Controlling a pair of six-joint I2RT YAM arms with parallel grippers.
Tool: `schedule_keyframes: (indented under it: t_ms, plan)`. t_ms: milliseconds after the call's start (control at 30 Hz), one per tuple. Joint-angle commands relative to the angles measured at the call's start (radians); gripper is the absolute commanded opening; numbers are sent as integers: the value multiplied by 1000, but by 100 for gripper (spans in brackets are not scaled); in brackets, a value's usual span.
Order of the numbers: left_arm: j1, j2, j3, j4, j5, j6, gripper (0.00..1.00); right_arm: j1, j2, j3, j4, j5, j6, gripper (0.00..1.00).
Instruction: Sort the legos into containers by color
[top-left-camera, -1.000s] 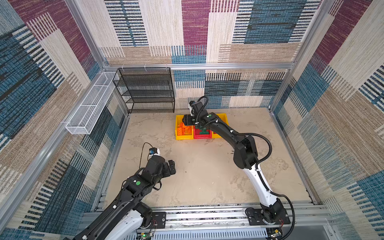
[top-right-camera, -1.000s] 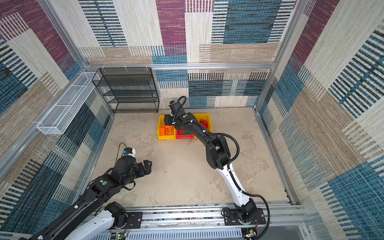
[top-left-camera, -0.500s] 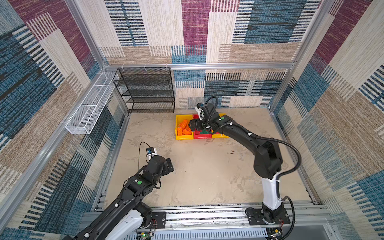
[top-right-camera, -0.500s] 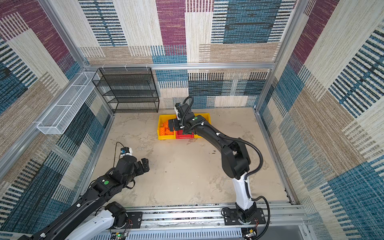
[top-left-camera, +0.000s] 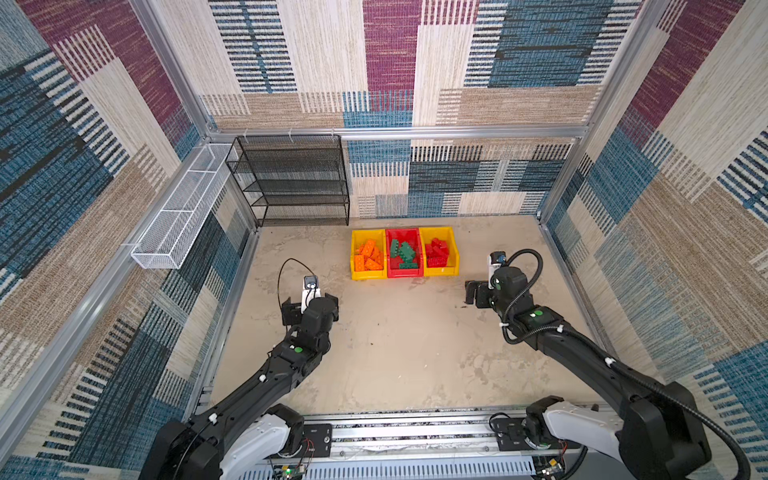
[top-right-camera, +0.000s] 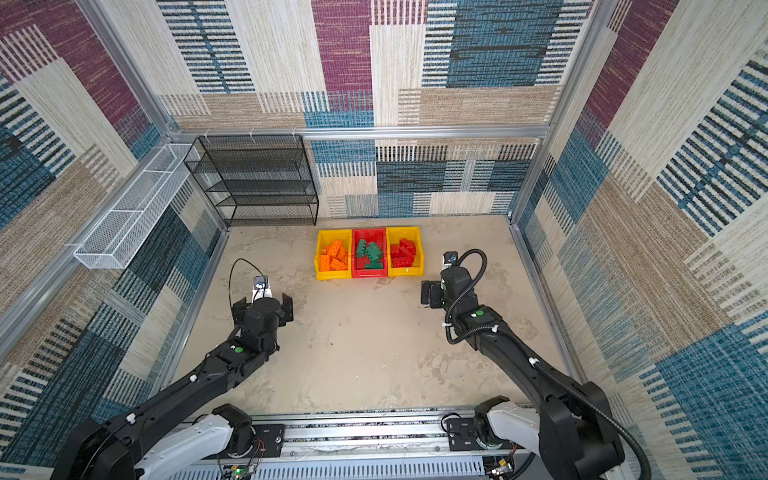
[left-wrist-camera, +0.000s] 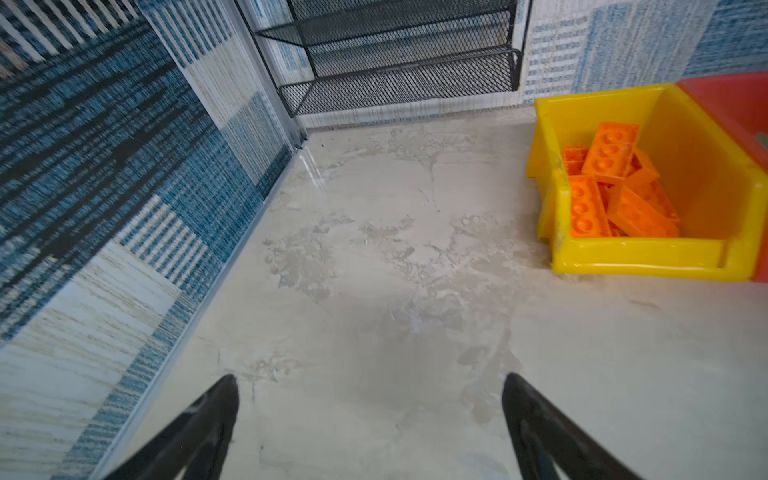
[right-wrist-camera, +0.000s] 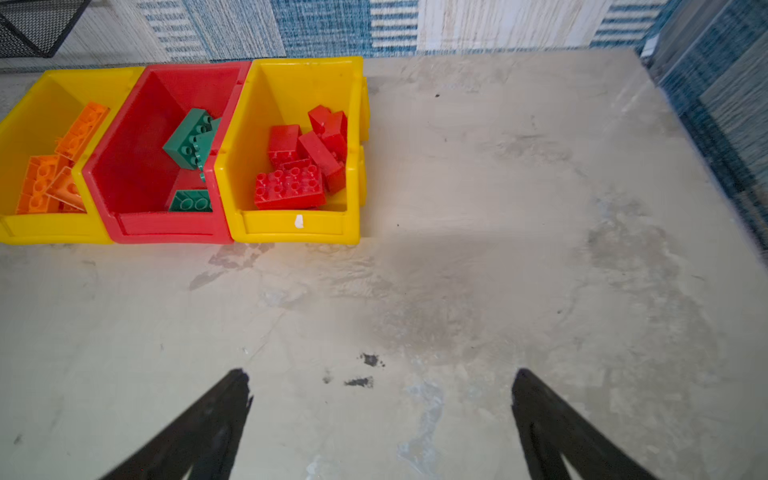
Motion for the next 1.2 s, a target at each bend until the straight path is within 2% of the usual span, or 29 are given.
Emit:
schedule_keyframes:
  t_ms: [0, 100, 233, 400, 567, 667, 733, 767, 833, 900, 1000, 1167]
  plan:
    - [98, -12, -33, 227, 118, 101, 99, -4, -148, -181, 409, 6, -137, 100]
    - [185, -21, -96, 325, 261, 71, 99, -16, -211, -335, 679, 108, -174, 100]
    - [262, 42, -140, 404, 346, 57, 99, -103, -96, -374, 828, 119, -212, 100]
    - [351, 206, -136, 518, 436, 8, 99, -195, 91, -412, 1117, 52, -201, 100]
    - [385, 372, -142, 688, 419, 5, 100, -236, 288, -415, 1331, 2, -229, 100]
    - [408, 450, -127, 742, 505, 11, 100, -272, 402, -422, 1431, -66, -213, 100]
    - [411, 495, -90, 692, 556, 19, 100, -302, 498, -436, 1538, -129, -200, 100]
    - [411, 536, -63, 710, 563, 38, 100, -314, 533, -427, 1560, -113, -185, 100]
    - [422, 517, -7, 552, 619, 33, 100, -337, 499, -377, 1400, -138, -155, 100]
    - [429, 537, -28, 634, 628, 36, 100, -371, 512, -370, 1409, -206, -136, 100]
    - [429, 523, -19, 592, 631, 32, 100, -371, 511, -369, 1406, -206, -136, 100]
    - [429, 532, -32, 635, 629, 32, 100, -370, 506, -377, 1420, -203, -138, 100]
